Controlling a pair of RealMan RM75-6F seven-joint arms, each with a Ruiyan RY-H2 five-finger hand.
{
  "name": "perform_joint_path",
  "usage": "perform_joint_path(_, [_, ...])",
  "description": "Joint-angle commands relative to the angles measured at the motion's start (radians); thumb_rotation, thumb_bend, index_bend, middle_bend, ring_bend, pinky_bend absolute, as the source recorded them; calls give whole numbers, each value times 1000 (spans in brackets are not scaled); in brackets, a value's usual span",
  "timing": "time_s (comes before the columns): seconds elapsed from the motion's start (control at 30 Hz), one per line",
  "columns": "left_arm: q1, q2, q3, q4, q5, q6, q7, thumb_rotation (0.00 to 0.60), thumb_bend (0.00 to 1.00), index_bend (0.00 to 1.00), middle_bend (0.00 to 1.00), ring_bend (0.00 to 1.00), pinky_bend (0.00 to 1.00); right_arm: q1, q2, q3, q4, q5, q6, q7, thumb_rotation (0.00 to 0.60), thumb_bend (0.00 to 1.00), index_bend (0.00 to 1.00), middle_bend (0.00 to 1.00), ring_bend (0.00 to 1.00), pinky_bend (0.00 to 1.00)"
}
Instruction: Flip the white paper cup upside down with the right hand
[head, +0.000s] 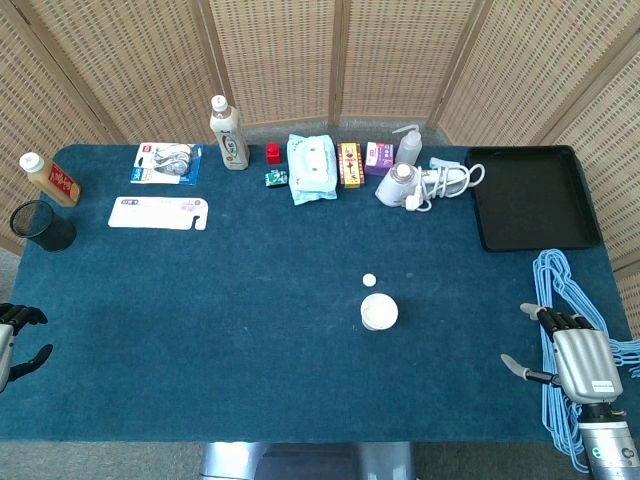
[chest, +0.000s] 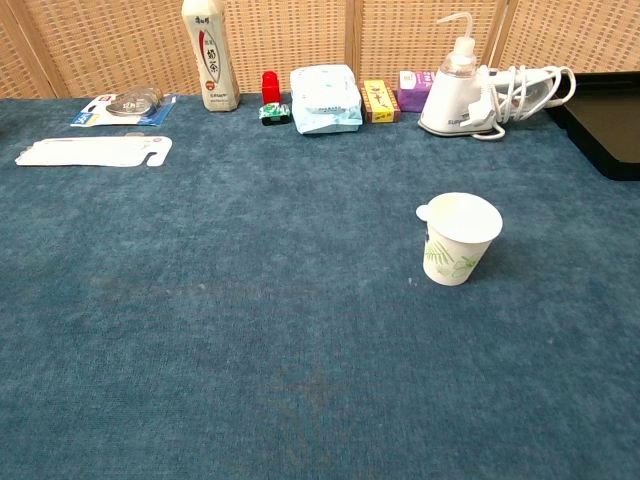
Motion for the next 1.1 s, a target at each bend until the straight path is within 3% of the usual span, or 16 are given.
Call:
perform_joint_path(0.03, [-1, -2, 1, 4, -2, -4, -1, 521, 215, 446, 472, 340, 322, 1, 1, 0, -2, 2, -2, 0, 307, 239, 259, 369, 451, 395])
perform_joint_path(0.57, [7, 8, 4, 3, -1, 2, -13, 514, 215, 446, 472, 340, 322, 12, -5, 1, -3, -12, -10, 15, 307, 239, 259, 369, 451, 412])
perform_joint_path(1.1, [-24, -1, -8, 3, -3, -32, -1, 516, 215, 445, 472, 340, 322, 168, 14, 68, -130, -11, -174, 103, 307, 236, 265, 368, 449, 401])
